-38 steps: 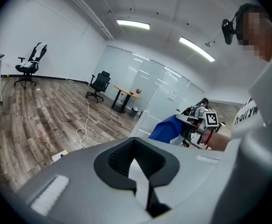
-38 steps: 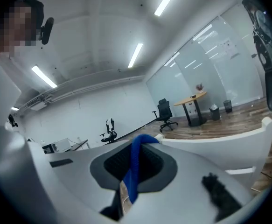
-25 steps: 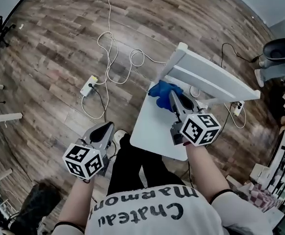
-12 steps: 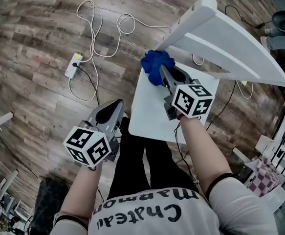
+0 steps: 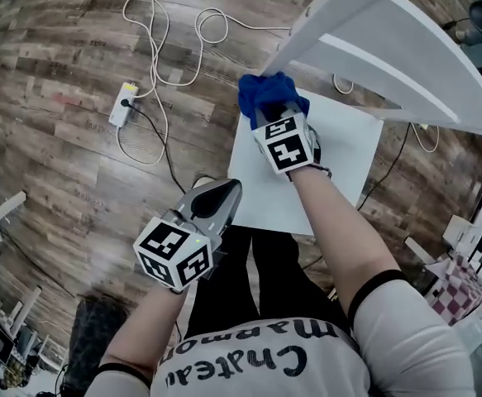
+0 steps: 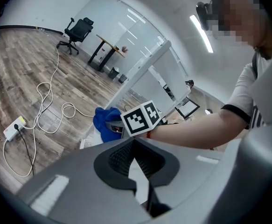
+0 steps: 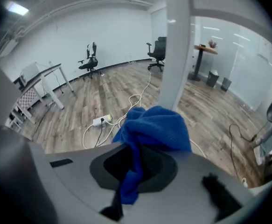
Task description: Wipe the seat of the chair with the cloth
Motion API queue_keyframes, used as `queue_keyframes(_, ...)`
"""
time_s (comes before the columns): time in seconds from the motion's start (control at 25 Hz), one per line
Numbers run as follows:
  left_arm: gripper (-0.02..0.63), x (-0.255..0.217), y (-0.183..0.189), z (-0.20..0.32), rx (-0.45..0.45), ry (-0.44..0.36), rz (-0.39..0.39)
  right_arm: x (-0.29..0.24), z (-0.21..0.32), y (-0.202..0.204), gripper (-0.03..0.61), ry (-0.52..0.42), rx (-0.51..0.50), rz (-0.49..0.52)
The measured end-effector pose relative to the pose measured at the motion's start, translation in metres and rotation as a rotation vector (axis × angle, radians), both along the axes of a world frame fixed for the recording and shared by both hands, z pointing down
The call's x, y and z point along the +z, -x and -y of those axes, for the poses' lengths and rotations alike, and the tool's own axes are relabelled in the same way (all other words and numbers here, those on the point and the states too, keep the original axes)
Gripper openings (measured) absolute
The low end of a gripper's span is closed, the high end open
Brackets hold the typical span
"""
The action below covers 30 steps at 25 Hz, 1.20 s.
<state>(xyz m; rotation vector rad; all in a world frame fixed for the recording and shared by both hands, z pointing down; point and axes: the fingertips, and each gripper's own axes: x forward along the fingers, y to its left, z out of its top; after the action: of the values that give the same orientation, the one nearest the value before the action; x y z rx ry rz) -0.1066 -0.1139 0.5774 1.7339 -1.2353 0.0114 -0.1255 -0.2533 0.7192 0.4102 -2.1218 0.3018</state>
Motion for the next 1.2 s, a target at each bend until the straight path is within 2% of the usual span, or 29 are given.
queue_keyframes(0.08, 0.008, 0.002, -0.005, 0.002, 0.007, 0.005, -0.010, 0.004, -0.001, 0.002, 0.029, -0.039, -0.055, -0.016)
queue_keyframes(0.12, 0.008, 0.003, -0.008, 0.003, 0.013, 0.007, -0.011, 0.005, 0.001, 0.002, 0.029, -0.033, -0.046, -0.007)
queue_keyframes(0.24, 0.008, 0.006, -0.015, 0.005, 0.025, 0.022, 0.000, 0.004, 0.005, -0.006, 0.028, 0.029, 0.035, 0.039)
queue_keyframes(0.4, 0.008, 0.007, -0.028, 0.013, 0.042, 0.034, 0.011, 0.003, 0.015, -0.033, 0.029, 0.031, 0.092, 0.035)
queue_keyframes(0.6, 0.008, 0.005, -0.068, 0.029, 0.094, 0.025, 0.005, 0.003, 0.033, -0.099, 0.029, 0.022, 0.187, 0.041)
queue_keyframes(0.88, 0.008, 0.000, -0.150, 0.053, 0.203, 0.005, -0.023, 0.004, 0.054, -0.203, 0.029, -0.007, 0.271, 0.009)
queue_keyframes(1.2, 0.008, 0.000, -0.214, 0.055, 0.304, 0.006, -0.013, 0.000, 0.069, -0.283, 0.029, -0.009, 0.370, 0.022)
